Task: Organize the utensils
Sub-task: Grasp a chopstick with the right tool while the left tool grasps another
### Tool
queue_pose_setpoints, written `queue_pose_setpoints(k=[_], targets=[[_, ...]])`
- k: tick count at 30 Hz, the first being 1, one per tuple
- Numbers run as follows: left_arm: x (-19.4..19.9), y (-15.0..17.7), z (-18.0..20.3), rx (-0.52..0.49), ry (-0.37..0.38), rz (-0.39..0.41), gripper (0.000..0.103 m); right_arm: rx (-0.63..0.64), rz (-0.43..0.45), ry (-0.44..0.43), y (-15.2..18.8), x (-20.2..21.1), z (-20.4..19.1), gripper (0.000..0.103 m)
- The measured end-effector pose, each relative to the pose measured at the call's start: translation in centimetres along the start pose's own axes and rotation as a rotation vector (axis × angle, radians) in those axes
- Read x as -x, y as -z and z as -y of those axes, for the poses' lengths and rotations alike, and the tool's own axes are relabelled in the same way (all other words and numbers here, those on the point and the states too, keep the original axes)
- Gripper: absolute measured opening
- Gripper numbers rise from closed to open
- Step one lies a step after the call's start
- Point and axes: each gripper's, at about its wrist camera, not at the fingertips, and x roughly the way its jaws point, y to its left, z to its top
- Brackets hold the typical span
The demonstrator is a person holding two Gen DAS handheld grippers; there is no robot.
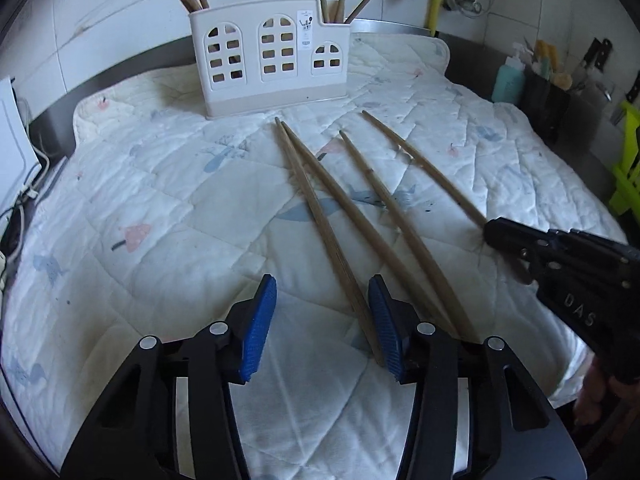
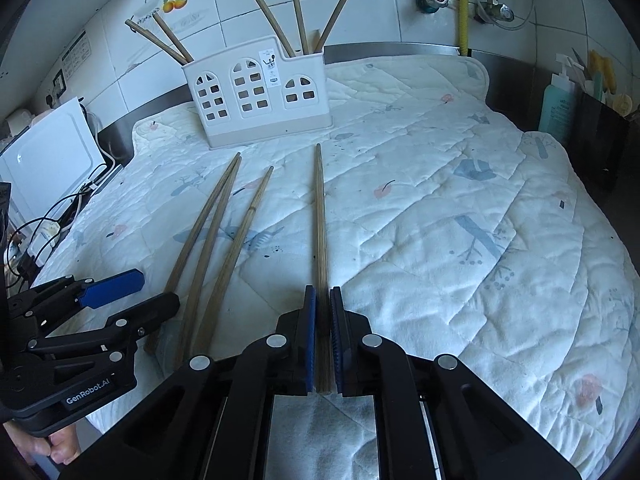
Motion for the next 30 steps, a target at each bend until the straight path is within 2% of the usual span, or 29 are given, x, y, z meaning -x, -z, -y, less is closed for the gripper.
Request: queue_pose_setpoints(k=[4,6,9,12,15,17,19,23,30], targets=[[0.0,-0.2,-1.7,0.038,-0.059,0.003,0.048,0.001,0.006,0.003,0.1,0.1,0.1,0.007],[0.0,-0.4,-2.7,0.073,-0.046,0.001,0.046,0.009,0.01,0.009,0.2,0.2,-0.1,0.007],[0.1,-0.6,-2.7,0.066,-0.015,0.022,0.045,0.009,0.014,0.006,0.3,0.1,-0.1,0.007],[-0.5,-0.8,-2.3,0.06,0.024,0.019,0.037,0.005,0.019,0.003,0.4,0.1,-0.1,0.007],[-1.1,-1.0,-1.9,0.039,0.007,0.03,0.028,0.007,0.022,0.0,0.4,0.0,-0.1,0.007],[-1.3,-1.4,-2.1,0.043,0.013,0.029,0.015,0.008,0.025,0.001,0.4,0.1,0.0,0.007],[-1.4,-1.7,-2.6,0.049,0.029,0.024,0.008,0.005,0.032,0.002,0.2,0.3,0.0,0.007],[-0.9,-2.0,-4.0,0.098,0.084,0.022,0.005,0.022,0.073,0.014,-0.7,1.9,-0.2,0.007],[1.9,-3.0,-5.7,0.118,0.125,0.115,0.005,0.085,0.2,0.031,-4.1,6.3,-0.8,0.007]])
